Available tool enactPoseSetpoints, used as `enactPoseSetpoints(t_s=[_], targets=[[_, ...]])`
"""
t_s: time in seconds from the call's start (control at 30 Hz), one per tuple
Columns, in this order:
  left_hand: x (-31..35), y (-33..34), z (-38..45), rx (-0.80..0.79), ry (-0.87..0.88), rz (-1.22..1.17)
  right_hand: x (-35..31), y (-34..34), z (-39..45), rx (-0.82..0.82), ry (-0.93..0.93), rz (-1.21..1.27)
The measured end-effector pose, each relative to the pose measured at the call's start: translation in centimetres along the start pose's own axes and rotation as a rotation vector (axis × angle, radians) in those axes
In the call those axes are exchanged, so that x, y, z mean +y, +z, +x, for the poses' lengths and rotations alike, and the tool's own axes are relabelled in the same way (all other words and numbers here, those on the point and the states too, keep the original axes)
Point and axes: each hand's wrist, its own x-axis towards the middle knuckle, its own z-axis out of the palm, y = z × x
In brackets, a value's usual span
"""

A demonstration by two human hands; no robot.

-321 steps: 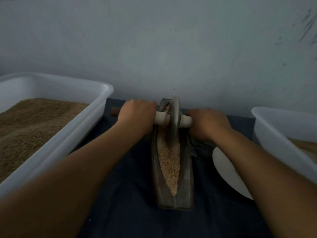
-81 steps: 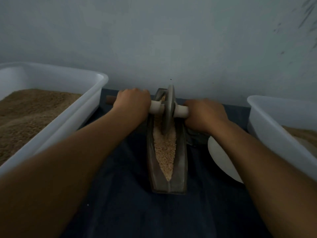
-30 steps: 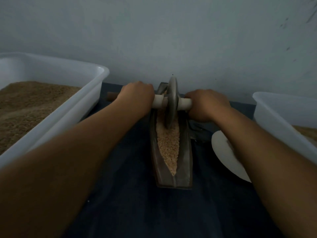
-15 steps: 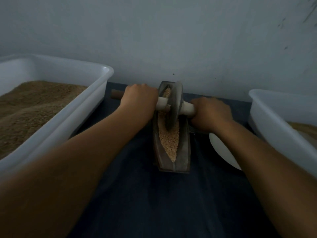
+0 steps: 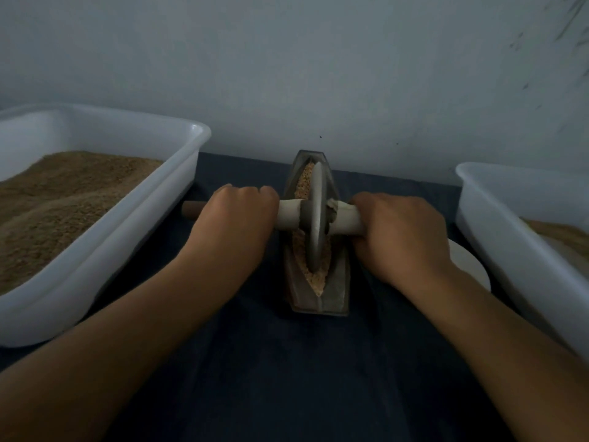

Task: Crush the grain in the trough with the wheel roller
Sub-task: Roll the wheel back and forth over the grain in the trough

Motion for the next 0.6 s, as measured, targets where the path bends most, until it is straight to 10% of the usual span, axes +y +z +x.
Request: enactPoseSetpoints(t_s=[0.6], targets=[[-1.7, 1.7, 10.5, -0.098, 0.031, -0.180, 2.9, 5.2, 10.3, -0.381, 0.119, 0.068]])
